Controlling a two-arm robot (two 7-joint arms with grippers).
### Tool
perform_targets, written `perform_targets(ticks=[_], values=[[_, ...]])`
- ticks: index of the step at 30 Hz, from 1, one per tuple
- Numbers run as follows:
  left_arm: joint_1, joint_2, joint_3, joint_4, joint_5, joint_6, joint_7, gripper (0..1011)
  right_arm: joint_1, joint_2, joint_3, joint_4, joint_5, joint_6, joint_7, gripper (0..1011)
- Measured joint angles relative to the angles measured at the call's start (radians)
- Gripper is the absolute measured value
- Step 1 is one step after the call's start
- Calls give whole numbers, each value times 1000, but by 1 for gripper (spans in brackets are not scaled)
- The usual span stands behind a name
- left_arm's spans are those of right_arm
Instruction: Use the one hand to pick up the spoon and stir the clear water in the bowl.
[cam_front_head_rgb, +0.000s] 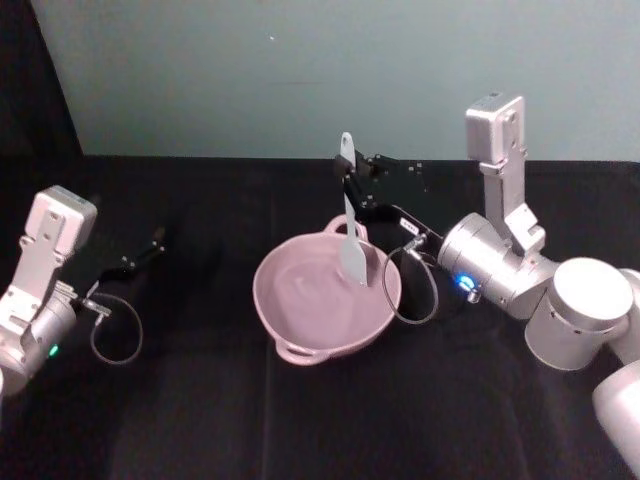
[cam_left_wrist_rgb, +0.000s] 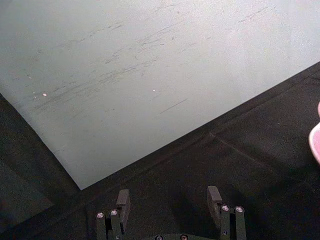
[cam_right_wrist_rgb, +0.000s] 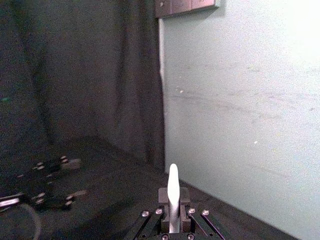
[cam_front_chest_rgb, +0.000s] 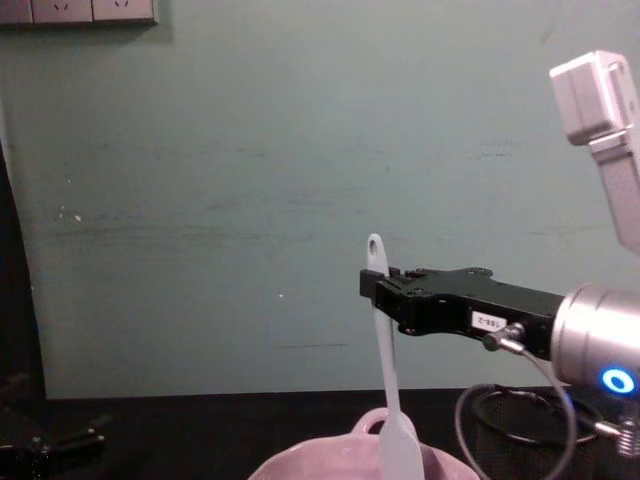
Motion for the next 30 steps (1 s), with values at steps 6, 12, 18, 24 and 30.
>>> perform_targets(ticks=[6,12,18,24,30], values=[[0,0,0,0,0,0,0,1011,-46,43,5,-85,71,103,61,123],[0,0,0,0,0,0,0,1011,-68,56,-18,-122,129,145,102,123],[0,0,0,0,0,0,0,1011,-62,44,-51,-118,153,136,119,123],[0,0,0,0,0,0,0,1011,-27,6,-82,-47,147,74,115,123],[0,0,0,0,0,0,0,1011,17,-45,-89,50,121,-1,85,123]])
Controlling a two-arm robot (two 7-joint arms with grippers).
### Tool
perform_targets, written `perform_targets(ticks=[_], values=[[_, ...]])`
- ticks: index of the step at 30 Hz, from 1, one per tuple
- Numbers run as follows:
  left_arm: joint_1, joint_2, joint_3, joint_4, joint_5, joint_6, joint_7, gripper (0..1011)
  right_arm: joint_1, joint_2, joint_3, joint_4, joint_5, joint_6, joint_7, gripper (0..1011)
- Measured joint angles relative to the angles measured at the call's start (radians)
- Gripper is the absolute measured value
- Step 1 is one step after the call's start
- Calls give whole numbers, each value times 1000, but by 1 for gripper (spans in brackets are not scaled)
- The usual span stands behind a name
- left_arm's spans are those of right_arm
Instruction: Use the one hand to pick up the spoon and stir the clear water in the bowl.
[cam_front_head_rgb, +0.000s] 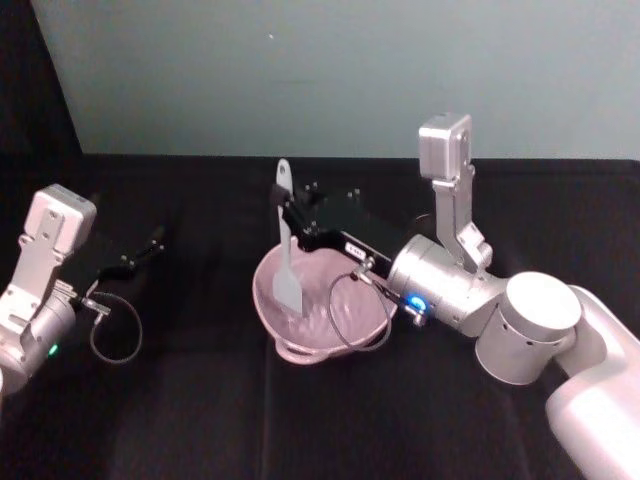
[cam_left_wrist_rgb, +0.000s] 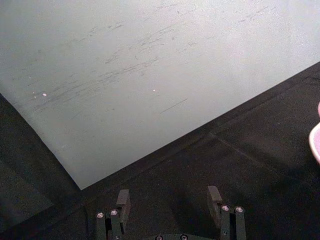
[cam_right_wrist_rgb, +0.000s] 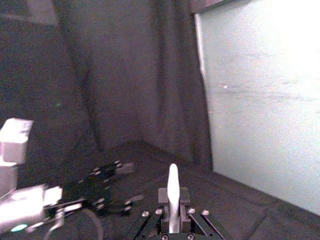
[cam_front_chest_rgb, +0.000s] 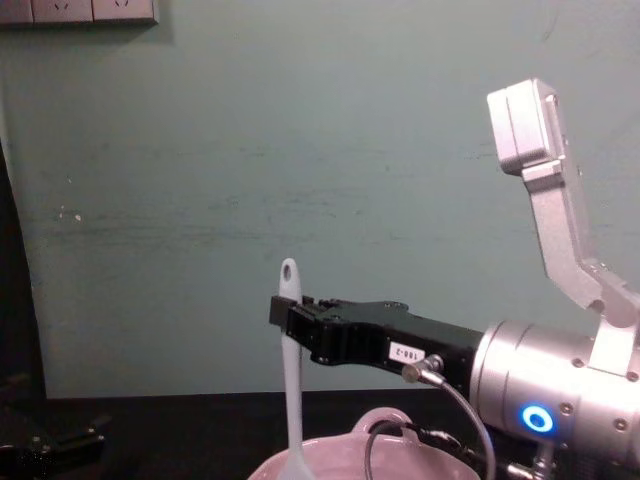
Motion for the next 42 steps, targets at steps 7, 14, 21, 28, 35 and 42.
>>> perform_targets(ticks=[7,14,21,28,35,42], values=[[0,0,0,0,0,0,0,1011,40,-41,15,86,-56,-65,-58,123],[0,0,0,0,0,0,0,1011,51,-44,46,115,-110,-95,-109,123],[0,0,0,0,0,0,0,1011,25,1,79,54,-115,-25,-102,123],[0,0,0,0,0,0,0,1011,-31,57,101,-55,-64,60,-44,123],[0,0,0,0,0,0,0,1011,-60,80,97,-111,21,107,17,123],[0,0,0,0,0,0,0,1011,-40,59,54,-80,46,108,35,123]])
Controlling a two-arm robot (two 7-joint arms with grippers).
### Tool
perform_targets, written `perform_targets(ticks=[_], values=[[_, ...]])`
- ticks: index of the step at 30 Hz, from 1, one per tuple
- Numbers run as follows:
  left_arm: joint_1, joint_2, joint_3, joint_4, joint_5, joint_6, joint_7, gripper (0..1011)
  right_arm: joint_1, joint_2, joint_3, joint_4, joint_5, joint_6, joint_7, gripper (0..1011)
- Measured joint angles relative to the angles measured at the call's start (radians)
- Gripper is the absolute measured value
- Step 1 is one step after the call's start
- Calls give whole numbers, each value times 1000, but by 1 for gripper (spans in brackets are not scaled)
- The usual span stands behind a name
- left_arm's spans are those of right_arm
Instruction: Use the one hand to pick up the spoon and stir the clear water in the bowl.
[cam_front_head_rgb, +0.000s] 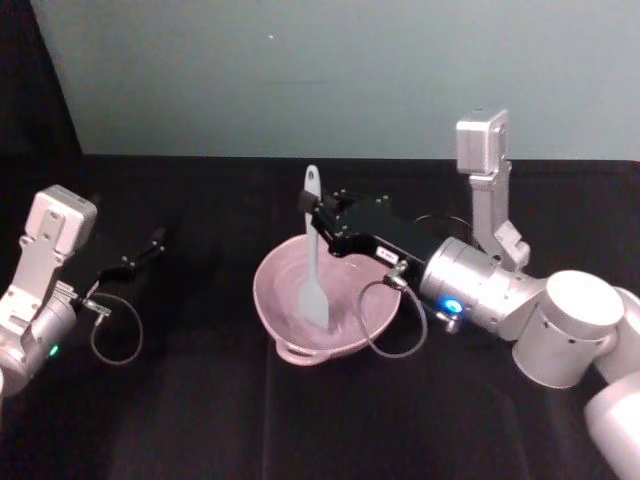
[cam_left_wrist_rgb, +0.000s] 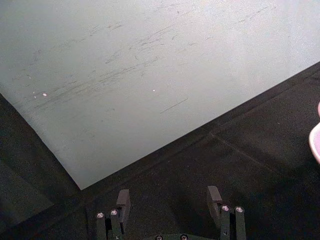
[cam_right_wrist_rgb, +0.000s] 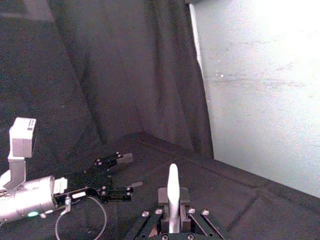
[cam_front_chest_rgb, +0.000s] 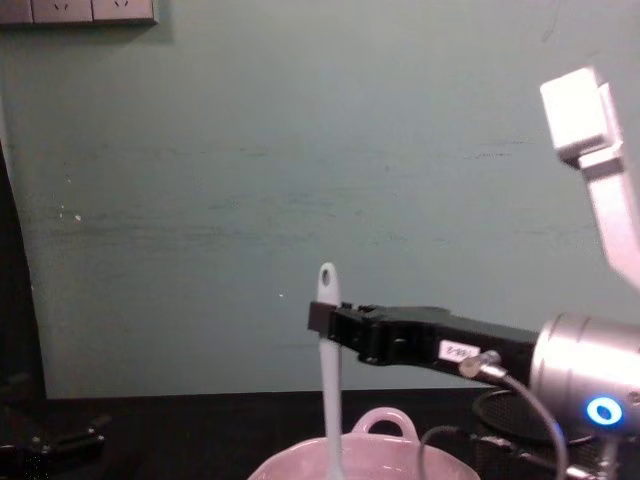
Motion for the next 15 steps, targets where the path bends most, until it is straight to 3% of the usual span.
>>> perform_targets(ticks=[3,8,15], values=[[0,0,0,0,0,0,0,1011,17,-17,-14,31,1,-11,-1,123],[0,0,0,0,0,0,0,1011,50,-59,-35,116,-15,-84,-16,123],[0,0,0,0,0,0,0,1011,64,-93,-23,178,-81,-194,-86,123]])
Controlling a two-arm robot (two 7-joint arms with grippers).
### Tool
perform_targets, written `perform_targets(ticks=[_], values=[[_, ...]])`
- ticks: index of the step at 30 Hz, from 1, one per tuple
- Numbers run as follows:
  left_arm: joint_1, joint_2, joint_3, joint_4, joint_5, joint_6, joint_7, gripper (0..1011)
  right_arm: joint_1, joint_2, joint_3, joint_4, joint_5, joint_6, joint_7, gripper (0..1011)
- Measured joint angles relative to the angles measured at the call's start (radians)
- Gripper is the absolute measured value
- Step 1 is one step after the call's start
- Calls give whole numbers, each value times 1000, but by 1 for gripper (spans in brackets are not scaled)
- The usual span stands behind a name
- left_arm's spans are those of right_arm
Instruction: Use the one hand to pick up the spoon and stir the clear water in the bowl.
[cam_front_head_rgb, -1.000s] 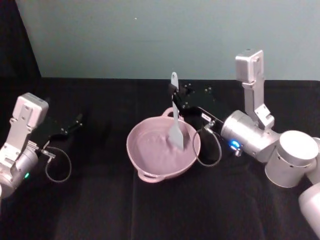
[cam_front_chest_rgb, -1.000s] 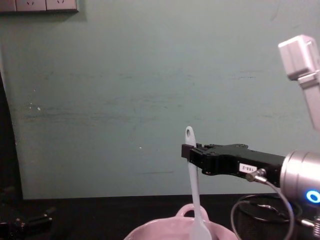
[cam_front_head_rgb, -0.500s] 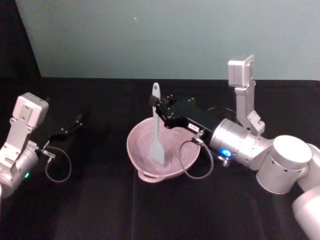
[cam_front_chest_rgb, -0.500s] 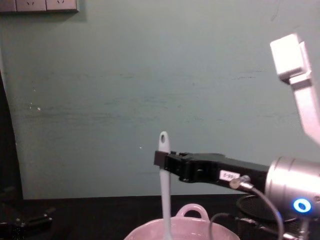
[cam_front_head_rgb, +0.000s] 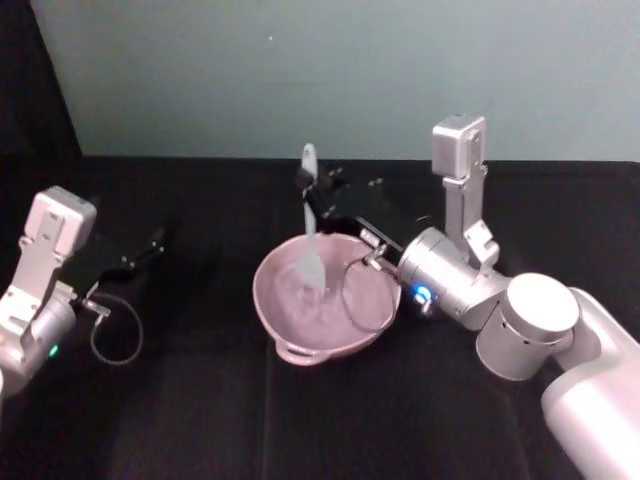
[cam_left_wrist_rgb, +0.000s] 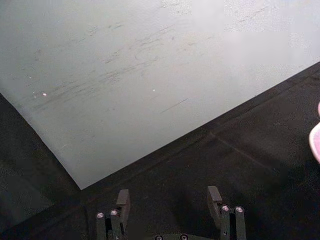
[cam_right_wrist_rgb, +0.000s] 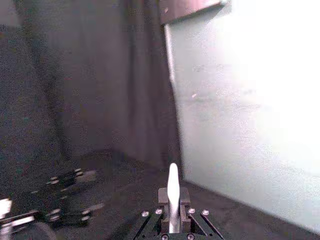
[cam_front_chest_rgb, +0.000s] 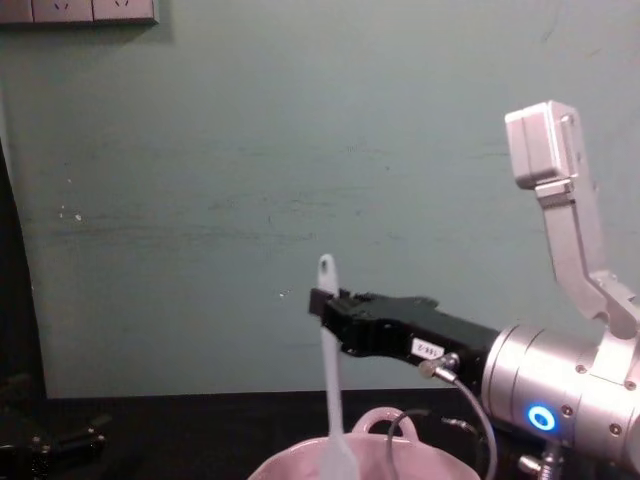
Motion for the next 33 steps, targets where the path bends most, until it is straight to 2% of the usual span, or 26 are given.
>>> perform_targets(ticks=[4,7,13,23,30,33], values=[[0,0,0,0,0,0,0,1011,-8,2,16,-4,-77,-60,-73,123],[0,0,0,0,0,0,0,1011,-21,18,27,-31,-105,-55,-100,123],[0,0,0,0,0,0,0,1011,-62,48,63,-109,-92,-13,-99,123],[0,0,0,0,0,0,0,1011,-121,81,147,-252,33,69,-36,123],[0,0,0,0,0,0,0,1011,-126,97,217,-319,190,183,-30,123],[0,0,0,0,0,0,0,1011,-128,102,239,-340,233,210,-44,123]])
